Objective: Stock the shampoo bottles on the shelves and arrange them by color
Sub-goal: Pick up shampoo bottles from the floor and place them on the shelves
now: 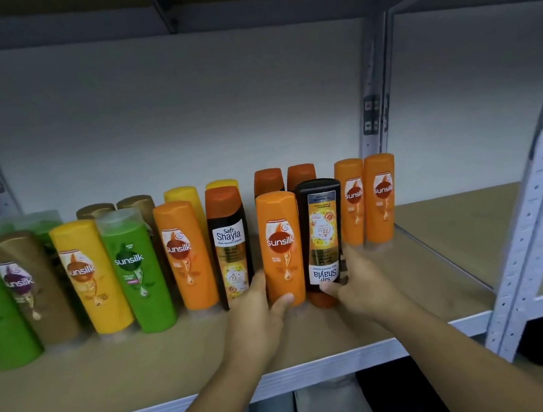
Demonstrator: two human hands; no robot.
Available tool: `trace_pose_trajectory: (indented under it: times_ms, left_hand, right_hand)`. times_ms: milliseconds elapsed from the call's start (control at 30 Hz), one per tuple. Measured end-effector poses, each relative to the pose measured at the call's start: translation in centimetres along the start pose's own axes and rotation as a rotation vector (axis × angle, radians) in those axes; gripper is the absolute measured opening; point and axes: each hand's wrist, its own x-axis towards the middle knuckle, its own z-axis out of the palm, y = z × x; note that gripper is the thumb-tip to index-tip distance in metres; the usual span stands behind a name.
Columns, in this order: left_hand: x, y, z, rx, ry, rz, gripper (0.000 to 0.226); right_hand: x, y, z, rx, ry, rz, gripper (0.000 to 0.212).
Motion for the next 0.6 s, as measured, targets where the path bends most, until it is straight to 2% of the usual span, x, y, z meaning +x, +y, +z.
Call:
trace_pose_trajectory:
  times_ms: [167,600]
  left_hand:
    - [0.8,0.0,0.9,-0.014,-0.017,-0.019,0.057]
    - [1.8,0.1,1.9,0.049,0.006,-0.057,0.060]
  right_hand:
    - [0.8,0.9,0.6,0.002,0.055,0.027,0.060]
    - [1.6,3.2,1.4,0.008,0.046,-0.044,0.064]
